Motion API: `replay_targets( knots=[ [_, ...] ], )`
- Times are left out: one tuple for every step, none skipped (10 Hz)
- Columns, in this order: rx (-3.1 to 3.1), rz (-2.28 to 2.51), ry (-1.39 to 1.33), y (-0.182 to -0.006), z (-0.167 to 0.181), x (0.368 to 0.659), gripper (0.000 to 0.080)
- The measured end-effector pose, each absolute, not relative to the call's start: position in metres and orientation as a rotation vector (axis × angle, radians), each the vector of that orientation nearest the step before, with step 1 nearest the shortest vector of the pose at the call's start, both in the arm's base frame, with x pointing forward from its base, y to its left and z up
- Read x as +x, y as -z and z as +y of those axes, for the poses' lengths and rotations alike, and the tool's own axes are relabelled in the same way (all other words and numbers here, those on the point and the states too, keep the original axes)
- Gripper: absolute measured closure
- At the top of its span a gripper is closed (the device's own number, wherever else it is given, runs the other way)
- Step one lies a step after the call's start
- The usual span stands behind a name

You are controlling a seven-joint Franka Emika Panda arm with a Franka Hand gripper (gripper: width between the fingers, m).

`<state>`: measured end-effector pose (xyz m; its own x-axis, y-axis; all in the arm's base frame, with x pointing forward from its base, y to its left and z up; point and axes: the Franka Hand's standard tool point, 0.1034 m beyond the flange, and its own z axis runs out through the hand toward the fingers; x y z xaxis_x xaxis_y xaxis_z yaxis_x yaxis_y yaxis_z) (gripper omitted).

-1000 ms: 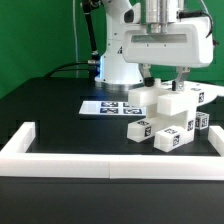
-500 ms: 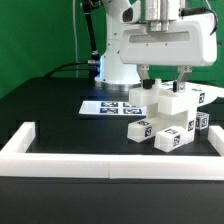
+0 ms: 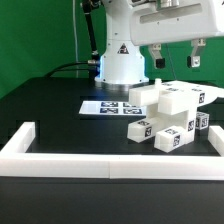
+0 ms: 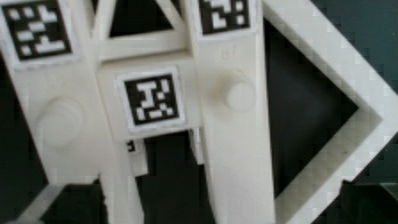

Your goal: Assemble chair

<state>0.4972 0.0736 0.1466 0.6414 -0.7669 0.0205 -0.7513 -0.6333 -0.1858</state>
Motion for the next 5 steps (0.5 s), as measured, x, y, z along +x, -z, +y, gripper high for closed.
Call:
replay_targets(
  knots=[
    [-2.694, 1.254, 0.161, -0.146, 0.074, 0.490, 0.0150],
    [-2.691, 1.257, 0.157, -0.143, 0.078, 0.477, 0.0150],
    [-2.665, 1.329, 0.139, -0.141, 0.088, 0.468, 0.0150],
    [-2.685, 1.290, 0.144, -0.141, 0.089, 0.469, 0.0150],
    [-2.685, 1.293, 0.143, -0.140, 0.088, 0.469, 0.0150]
  ],
)
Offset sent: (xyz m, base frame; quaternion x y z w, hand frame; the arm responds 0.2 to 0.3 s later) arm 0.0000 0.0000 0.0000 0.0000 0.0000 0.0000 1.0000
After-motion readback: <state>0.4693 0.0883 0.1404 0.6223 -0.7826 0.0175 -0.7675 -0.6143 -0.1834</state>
